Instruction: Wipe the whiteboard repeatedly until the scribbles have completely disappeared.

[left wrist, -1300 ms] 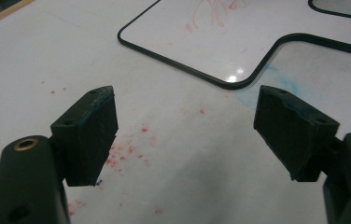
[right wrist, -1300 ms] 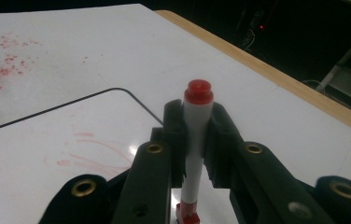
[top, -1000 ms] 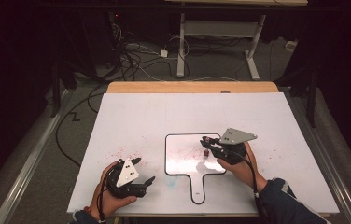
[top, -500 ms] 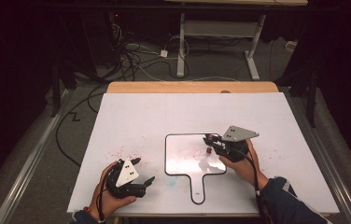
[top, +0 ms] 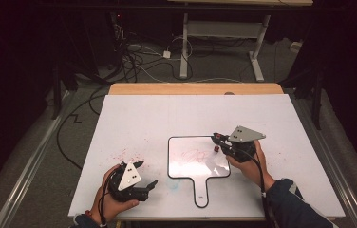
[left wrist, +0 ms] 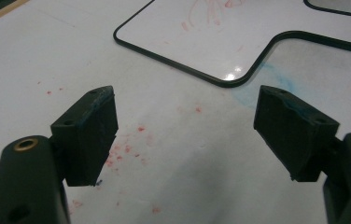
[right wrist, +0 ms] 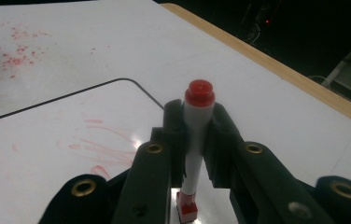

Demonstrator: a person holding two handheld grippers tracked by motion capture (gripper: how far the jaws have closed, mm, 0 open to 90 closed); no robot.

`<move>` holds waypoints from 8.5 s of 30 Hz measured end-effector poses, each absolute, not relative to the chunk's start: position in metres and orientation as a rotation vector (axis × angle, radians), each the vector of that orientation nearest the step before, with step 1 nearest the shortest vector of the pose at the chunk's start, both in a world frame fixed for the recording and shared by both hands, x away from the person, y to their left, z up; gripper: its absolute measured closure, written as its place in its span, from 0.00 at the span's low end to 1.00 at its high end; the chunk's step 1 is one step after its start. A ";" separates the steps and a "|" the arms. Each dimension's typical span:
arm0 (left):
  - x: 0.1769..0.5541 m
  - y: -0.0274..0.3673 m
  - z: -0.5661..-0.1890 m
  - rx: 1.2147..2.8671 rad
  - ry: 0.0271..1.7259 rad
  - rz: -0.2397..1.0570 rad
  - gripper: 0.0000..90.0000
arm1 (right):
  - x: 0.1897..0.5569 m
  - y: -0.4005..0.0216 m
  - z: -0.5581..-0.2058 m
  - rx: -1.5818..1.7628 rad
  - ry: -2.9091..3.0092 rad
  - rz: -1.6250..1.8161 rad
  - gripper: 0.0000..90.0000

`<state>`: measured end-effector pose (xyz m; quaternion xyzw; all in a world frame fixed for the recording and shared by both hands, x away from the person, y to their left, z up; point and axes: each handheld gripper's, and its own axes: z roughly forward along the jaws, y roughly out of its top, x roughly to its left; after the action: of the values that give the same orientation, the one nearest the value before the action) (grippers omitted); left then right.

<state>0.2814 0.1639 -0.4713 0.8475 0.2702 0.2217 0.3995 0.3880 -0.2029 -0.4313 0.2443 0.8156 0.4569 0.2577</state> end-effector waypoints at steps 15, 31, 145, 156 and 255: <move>0.281 0.164 -0.471 2.148 0.677 0.556 0.23 | 0.352 -0.196 -0.425 0.615 2.388 1.329 0.90; 0.281 0.163 -0.471 2.147 0.676 0.557 0.23 | 0.377 -0.217 -0.427 0.673 2.222 1.158 0.90; 0.282 0.164 -0.471 2.148 0.670 0.542 0.23 | 0.378 -0.150 -0.436 0.652 2.218 1.244 0.90; 0.281 0.164 -0.470 2.140 0.666 0.554 0.23 | 0.358 -0.135 -0.438 0.606 2.337 1.408 0.90; 0.281 0.167 -0.469 2.113 0.675 0.536 0.23 | 0.385 -0.089 -0.444 0.655 2.262 1.417 0.90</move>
<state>0.2809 0.1672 -0.4688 0.8417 0.2690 0.2137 0.4165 0.3849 -0.0886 -0.4438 0.2338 0.8072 0.5055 0.1953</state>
